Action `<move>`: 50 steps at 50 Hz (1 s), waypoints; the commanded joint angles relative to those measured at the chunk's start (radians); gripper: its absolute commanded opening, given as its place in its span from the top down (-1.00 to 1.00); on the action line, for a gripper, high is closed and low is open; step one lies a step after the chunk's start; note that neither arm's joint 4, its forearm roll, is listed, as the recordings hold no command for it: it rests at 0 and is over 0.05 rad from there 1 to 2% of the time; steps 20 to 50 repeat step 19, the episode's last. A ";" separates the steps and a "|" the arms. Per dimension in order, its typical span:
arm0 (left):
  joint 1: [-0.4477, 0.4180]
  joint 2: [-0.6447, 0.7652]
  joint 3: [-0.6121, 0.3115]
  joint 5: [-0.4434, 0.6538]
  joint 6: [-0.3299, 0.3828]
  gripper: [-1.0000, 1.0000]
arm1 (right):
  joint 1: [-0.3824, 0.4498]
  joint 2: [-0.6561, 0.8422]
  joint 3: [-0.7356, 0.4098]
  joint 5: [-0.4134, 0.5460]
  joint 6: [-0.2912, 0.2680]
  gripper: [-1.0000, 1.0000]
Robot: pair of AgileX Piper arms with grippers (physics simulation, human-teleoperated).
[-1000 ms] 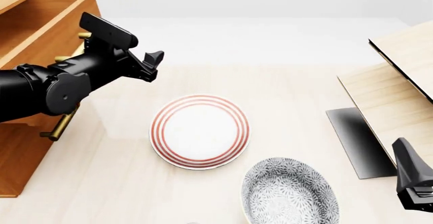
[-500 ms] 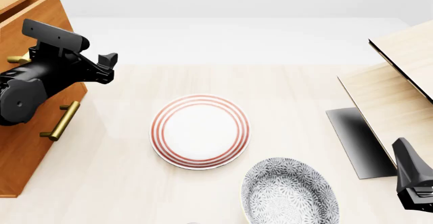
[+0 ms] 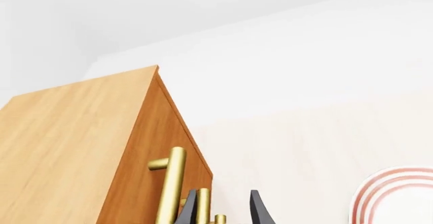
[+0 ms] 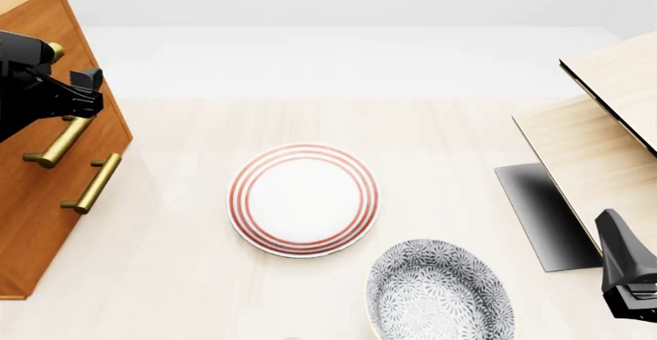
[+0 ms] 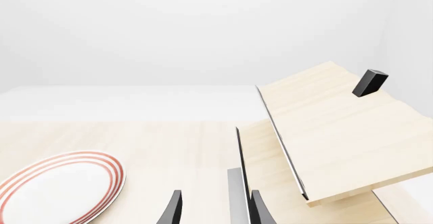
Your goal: Close the top drawer of the cabinet.
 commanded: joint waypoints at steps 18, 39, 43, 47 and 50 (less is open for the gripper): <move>0.130 0.001 0.025 -0.048 0.074 -1.00 | 0.000 0.003 0.001 -0.004 0.000 -1.00; 0.130 0.001 0.025 -0.048 0.074 -1.00 | 0.000 0.003 0.001 -0.004 0.000 -1.00; 0.130 0.001 0.025 -0.048 0.074 -1.00 | 0.000 0.003 0.001 -0.004 0.000 -1.00; 0.130 0.001 0.025 -0.048 0.074 -1.00 | 0.000 0.003 0.001 -0.004 0.000 -1.00; 0.130 0.001 0.025 -0.048 0.074 -1.00 | 0.000 0.003 0.001 -0.004 0.000 -1.00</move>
